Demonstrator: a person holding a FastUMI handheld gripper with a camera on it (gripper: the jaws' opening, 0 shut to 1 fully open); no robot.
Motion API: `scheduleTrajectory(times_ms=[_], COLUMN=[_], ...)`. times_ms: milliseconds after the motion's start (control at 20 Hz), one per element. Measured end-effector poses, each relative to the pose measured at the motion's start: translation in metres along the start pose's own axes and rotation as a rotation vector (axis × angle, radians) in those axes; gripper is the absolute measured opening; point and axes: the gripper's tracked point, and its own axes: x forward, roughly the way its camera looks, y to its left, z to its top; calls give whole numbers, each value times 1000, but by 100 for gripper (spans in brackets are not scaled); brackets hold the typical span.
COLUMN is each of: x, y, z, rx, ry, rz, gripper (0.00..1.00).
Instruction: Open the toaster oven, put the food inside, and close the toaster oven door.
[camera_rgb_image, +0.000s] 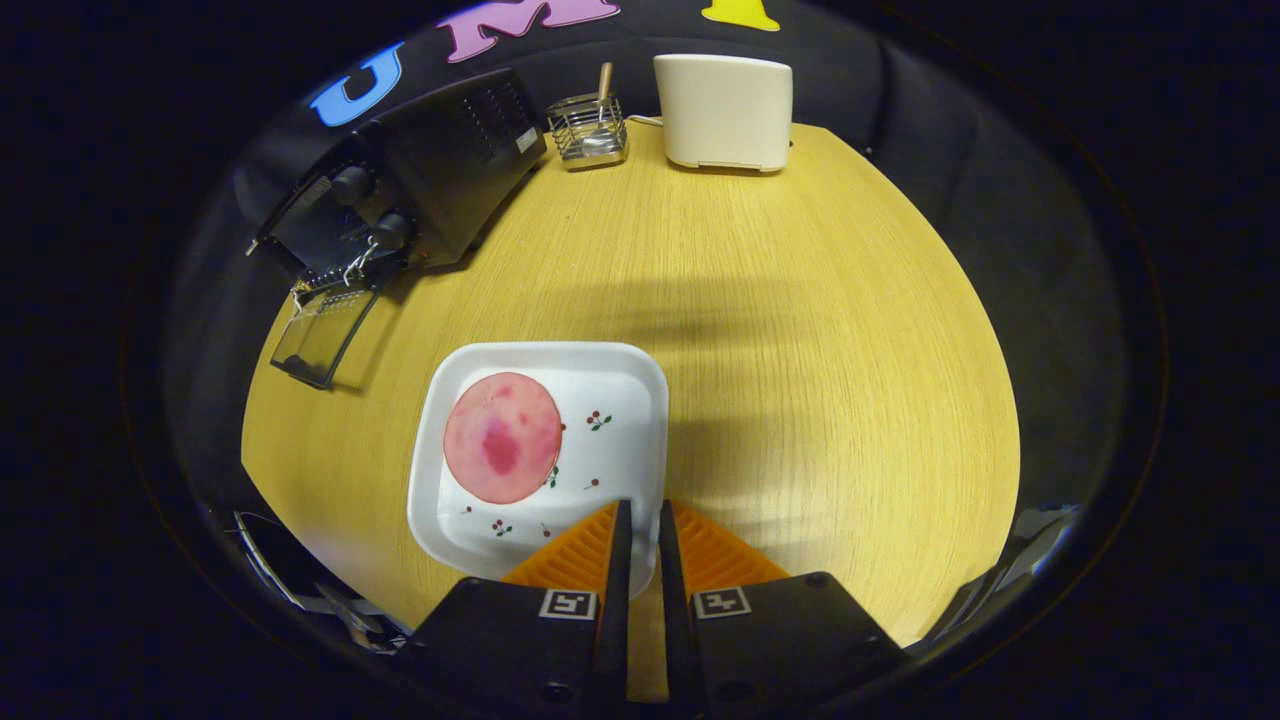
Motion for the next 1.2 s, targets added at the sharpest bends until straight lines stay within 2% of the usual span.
scheduleTrajectory(times_ms=[50,150,450,900,1200], x=[-4,-1,-1,-14,-34], y=[0,1,0,18,36], z=[0,0,0,-24,-23], rx=[25,52,127,526,644], ry=[9,19,37,84,45], rz=[15,48,104,248,313], gripper=[13,7,5,5,5])
